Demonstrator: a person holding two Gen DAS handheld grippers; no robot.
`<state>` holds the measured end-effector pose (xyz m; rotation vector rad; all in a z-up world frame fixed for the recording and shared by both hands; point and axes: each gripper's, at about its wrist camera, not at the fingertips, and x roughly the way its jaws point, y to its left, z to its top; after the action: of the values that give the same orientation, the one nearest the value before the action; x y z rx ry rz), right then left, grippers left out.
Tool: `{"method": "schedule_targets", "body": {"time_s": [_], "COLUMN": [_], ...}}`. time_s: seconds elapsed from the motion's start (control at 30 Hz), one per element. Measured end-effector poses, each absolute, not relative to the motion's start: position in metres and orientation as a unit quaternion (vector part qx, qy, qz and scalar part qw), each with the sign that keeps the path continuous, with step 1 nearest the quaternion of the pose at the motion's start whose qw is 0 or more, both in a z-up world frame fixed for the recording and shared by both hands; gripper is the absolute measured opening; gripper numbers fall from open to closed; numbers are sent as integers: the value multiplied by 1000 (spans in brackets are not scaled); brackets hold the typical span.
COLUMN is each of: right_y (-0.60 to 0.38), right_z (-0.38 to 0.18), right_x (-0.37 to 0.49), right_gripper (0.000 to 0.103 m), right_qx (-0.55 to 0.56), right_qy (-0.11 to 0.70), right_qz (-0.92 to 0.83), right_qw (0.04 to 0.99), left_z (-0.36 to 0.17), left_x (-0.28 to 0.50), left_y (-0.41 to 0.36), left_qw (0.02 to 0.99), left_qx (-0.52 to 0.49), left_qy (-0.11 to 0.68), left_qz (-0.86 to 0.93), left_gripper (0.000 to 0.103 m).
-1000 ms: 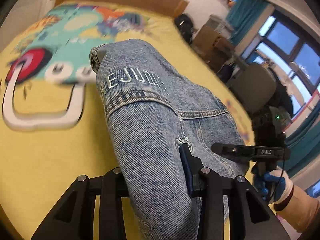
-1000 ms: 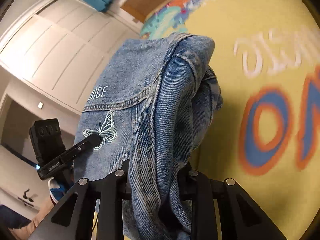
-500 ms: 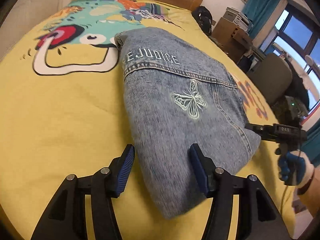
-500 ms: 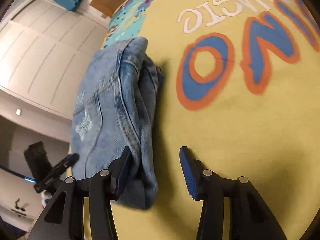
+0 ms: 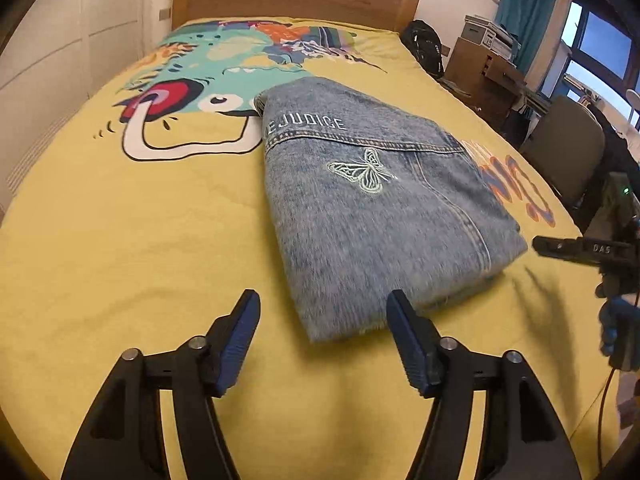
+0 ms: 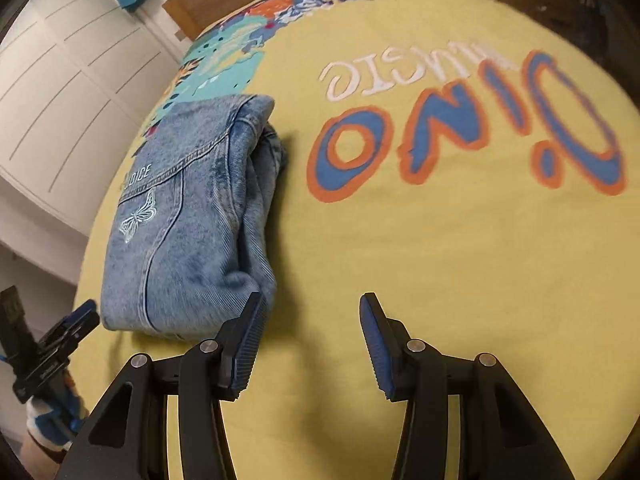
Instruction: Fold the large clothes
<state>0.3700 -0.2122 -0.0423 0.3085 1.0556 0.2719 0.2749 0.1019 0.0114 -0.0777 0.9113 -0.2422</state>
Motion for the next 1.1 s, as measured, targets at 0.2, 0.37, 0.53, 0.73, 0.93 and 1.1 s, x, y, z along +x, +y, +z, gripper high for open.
{"method": "schedule_targets", "body": {"time_s": [0.2,0.37,0.53,0.73,0.93,1.1], "right_y": [-208,-190,-182,-189,-203,-213], "right_z": [-16,-9,5,22,30,33], "right_x": [319,270,226,184,148,121], "right_gripper": [52,75,85,103,103,103], "right_qx": [105,93,75,68,68,65], "right_qy": [465,451,434,412,399,384], "right_qz": [102,87,80,79,78,70], "right_qw": [873,884,894,905,911,918], "left_z": [25,40,57,70,83,94], "left_x": [241,198,156,110,68,44], "left_y": [106,110,111,94,65,41], "left_qw": [900,910,918,923,932,939], "left_qx": [-49,-53,-57,-38,-20,-2], "left_qy": [423,408,392,383,362,344], "left_qz": [-92,-61,-27,2,4,-3], "left_gripper": [80,91,101,102,102,102]}}
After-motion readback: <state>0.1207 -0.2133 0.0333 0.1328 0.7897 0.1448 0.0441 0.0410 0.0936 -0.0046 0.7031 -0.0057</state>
